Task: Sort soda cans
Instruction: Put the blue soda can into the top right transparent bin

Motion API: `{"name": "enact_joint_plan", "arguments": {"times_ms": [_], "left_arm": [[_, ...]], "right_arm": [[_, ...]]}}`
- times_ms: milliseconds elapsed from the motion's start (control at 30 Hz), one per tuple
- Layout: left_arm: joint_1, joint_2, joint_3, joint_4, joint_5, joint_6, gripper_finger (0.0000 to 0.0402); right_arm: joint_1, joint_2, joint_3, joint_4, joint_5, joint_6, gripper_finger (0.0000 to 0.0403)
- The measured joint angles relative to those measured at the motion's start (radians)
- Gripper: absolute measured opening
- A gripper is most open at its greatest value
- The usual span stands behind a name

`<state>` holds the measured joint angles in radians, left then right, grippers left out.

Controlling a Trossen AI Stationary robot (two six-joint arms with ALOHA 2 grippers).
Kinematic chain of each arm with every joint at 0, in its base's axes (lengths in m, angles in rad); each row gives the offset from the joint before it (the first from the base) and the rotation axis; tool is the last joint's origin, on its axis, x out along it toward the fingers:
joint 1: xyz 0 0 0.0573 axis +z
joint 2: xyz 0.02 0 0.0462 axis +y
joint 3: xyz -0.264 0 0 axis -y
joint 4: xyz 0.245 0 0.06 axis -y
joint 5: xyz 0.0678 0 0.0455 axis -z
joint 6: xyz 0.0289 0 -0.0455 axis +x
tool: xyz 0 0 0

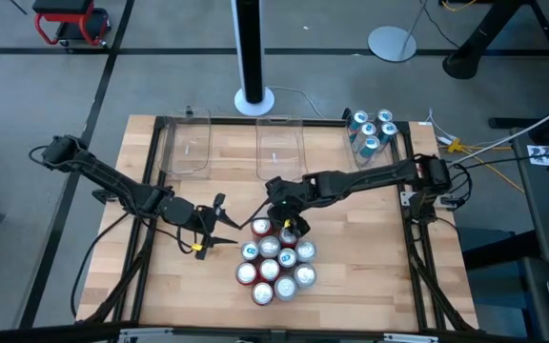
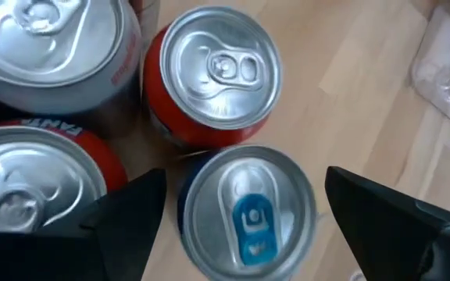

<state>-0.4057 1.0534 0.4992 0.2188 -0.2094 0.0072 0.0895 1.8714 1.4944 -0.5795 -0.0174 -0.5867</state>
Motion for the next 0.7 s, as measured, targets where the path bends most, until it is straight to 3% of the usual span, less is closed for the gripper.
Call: {"name": "enact_joint_plan", "arguments": {"times_ms": [433,700], "left_arm": [[0.000,0.000,0.000,0.002,0.000,0.000,0.0175],[0.000,0.000,0.000,0.002,0.000,0.000,0.0175]], "right_arm": [[0.000,0.031,0.000,-0.001,0.001,-0.028,0.0342],[0.001,0.029,0.000,-0.001,0.001,-0.029,0.0264]]}}
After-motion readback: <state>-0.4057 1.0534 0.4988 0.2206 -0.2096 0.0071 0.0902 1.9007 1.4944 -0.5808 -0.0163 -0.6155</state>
